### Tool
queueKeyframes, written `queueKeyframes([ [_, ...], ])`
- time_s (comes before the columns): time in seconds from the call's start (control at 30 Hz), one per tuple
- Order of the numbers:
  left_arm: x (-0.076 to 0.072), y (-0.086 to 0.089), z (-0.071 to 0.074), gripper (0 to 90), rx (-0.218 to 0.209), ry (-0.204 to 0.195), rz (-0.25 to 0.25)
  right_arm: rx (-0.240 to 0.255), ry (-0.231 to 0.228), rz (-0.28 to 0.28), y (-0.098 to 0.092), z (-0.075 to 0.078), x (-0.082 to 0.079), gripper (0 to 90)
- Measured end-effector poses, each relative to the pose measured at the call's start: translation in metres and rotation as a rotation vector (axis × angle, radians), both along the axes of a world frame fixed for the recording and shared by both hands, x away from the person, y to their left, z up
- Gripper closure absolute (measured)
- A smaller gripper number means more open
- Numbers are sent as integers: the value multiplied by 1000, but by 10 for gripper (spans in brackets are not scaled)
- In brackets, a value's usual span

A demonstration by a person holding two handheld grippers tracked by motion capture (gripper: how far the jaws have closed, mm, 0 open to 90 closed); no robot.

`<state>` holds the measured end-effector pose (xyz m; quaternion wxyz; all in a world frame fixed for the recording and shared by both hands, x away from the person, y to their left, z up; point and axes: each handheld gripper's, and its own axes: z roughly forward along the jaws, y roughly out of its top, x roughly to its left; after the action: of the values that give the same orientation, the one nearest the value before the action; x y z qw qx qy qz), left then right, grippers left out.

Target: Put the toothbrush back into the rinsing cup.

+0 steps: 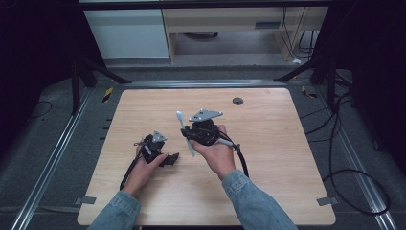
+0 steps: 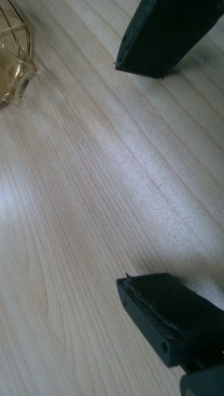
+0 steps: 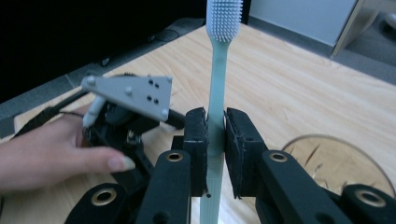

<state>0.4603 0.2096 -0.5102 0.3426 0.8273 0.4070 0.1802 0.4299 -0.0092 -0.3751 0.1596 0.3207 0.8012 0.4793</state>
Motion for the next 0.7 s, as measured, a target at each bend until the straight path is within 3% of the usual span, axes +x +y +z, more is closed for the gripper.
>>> queueKeyframes([
  [0.23,0,0,0,0,5,2,0,34,-35,-35,2,16,7,792],
  [0.7,0,0,0,0,2,5,1,133,-99,-122,6,20,15,793],
])
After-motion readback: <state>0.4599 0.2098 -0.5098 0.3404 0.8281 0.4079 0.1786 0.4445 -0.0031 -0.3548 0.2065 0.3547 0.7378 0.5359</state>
